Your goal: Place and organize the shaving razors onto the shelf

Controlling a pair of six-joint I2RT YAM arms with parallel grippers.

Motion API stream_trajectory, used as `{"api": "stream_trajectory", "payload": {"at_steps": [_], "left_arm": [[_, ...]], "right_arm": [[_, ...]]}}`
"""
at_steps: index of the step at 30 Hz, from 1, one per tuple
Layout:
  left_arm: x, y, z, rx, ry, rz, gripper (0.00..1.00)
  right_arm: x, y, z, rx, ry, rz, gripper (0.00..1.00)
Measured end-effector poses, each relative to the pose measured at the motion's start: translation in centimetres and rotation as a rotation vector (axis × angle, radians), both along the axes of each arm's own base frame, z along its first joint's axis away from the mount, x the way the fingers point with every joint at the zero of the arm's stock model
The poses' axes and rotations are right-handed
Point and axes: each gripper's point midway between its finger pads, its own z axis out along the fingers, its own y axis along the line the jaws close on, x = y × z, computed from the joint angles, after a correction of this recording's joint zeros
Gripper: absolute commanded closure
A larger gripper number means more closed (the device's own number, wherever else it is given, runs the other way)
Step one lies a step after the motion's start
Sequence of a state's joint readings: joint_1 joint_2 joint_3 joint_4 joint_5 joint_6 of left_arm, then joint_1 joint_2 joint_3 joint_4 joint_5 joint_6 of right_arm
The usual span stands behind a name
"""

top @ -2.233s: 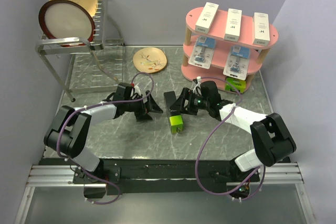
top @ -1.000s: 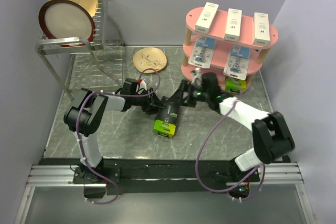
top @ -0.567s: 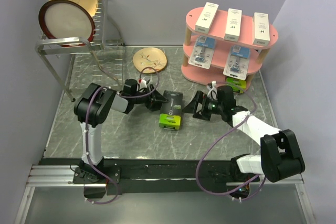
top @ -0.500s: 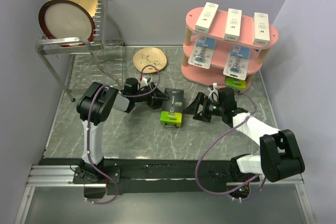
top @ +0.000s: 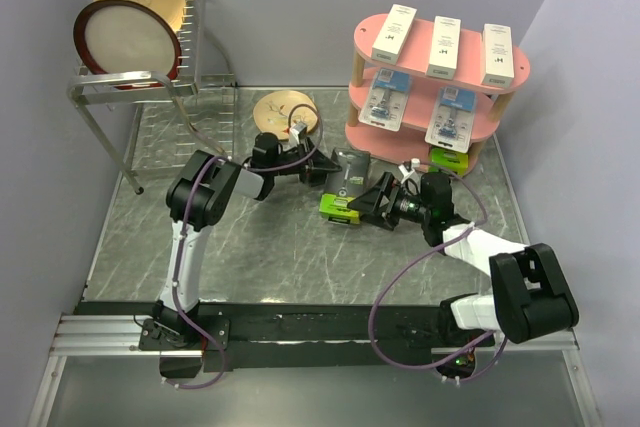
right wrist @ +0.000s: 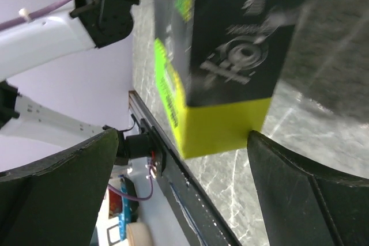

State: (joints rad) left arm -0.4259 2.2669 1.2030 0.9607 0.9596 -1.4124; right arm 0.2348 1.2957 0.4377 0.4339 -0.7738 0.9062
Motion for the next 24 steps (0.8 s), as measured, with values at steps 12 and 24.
{"api": "stream_trajectory", "payload": {"at_steps": [12,24], "left_arm": [[-1.5,-0.9,-1.0,0.017,0.069,-0.032,0.81],[-0.9,-0.8,-1.4,0.027,0.118,-0.002,0.64]], "right_arm": [[0.5,-0.8,-2.2,-0.056,0.058,-0.07,0.05],[0.8,0.5,-3.6,-0.059,0.122,-0.058,0.41]]}}
